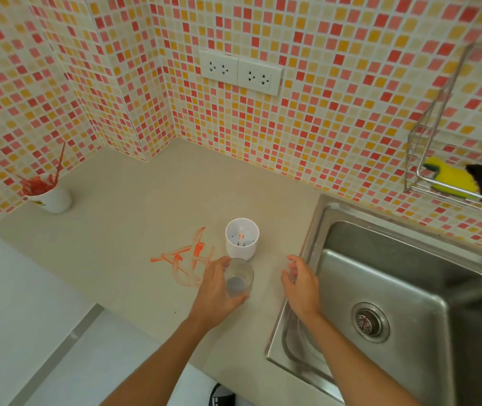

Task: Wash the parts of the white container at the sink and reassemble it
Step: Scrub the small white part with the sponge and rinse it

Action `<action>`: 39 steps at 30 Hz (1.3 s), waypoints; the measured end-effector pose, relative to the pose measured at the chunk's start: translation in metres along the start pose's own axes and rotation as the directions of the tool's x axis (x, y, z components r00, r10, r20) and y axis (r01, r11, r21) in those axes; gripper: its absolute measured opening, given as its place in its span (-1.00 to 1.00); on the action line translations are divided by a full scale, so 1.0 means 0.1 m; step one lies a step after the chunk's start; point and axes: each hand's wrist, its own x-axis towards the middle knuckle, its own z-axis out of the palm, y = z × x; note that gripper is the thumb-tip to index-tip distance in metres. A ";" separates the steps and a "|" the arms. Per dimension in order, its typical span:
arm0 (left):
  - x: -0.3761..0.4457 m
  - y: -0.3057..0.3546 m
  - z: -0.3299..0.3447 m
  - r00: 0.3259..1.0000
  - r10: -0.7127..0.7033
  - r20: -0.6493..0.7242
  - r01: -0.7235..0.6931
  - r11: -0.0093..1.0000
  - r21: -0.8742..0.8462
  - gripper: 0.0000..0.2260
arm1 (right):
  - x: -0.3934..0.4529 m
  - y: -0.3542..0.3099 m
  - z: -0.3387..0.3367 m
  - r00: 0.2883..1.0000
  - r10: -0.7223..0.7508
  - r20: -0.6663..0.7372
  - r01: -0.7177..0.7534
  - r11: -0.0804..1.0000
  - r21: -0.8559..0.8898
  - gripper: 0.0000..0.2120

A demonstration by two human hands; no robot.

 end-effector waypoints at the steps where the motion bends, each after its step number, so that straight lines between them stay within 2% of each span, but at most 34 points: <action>1: -0.01 0.01 0.00 1.000 0.009 0.006 -0.009 1.000 -0.001 -0.21 | 0.01 0.00 0.01 1.000 0.003 -0.002 -0.003 1.000 0.003 -0.68; 5: -0.03 0.08 -0.08 1.000 0.007 0.008 -0.006 0.998 -0.063 -0.13 | 0.14 -0.14 0.06 0.999 0.018 0.036 -0.020 0.999 0.041 -0.56; 8: 0.14 0.14 -0.23 0.982 0.081 -0.170 -0.094 0.993 -0.073 -0.36 | 0.28 -0.35 0.08 0.991 -0.039 0.128 0.025 0.994 0.110 -0.38; 10: 0.36 0.20 -0.35 0.952 0.155 -0.264 -0.155 0.988 0.020 -0.50 | 0.38 -0.47 0.11 0.973 -0.066 0.222 0.035 0.989 0.142 -0.27; 11: 0.49 0.24 -0.41 0.944 0.195 -0.268 -0.179 0.980 0.082 -0.55 | 0.43 -0.53 0.12 0.963 -0.076 0.260 0.039 0.989 0.145 -0.23; 14: 0.82 0.34 -0.53 0.946 0.299 -0.122 -0.260 0.930 0.260 -0.68 | 0.55 -0.64 0.15 0.937 -0.102 0.335 0.063 0.990 0.127 -0.16; 18: 1.08 0.42 -0.57 0.936 0.328 0.130 -0.352 0.867 0.353 -0.72 | 0.63 -0.71 0.19 0.907 -0.129 0.401 0.073 0.986 0.151 -0.16; 25: 1.24 0.48 -0.65 0.871 0.375 0.317 -0.486 0.754 0.442 -0.74 | 0.64 -0.76 0.21 0.919 -0.113 0.379 0.040 0.980 0.196 -0.26; 28: 1.29 0.48 -0.64 0.838 0.377 0.396 -0.543 0.656 0.525 -0.73 | 0.64 -0.77 0.24 0.921 -0.093 0.378 0.022 0.982 0.188 -0.25; 34: 1.24 0.42 -0.62 0.852 0.372 0.369 -0.524 0.610 0.594 -0.71 | 0.62 -0.81 0.27 0.936 -0.073 0.345 0.014 0.985 0.171 -0.24; 39: 1.21 0.53 -0.70 0.797 0.456 0.395 -0.599 0.519 0.610 -0.60 | 0.58 -0.82 0.30 0.946 -0.065 0.318 0.010 0.985 0.171 -0.24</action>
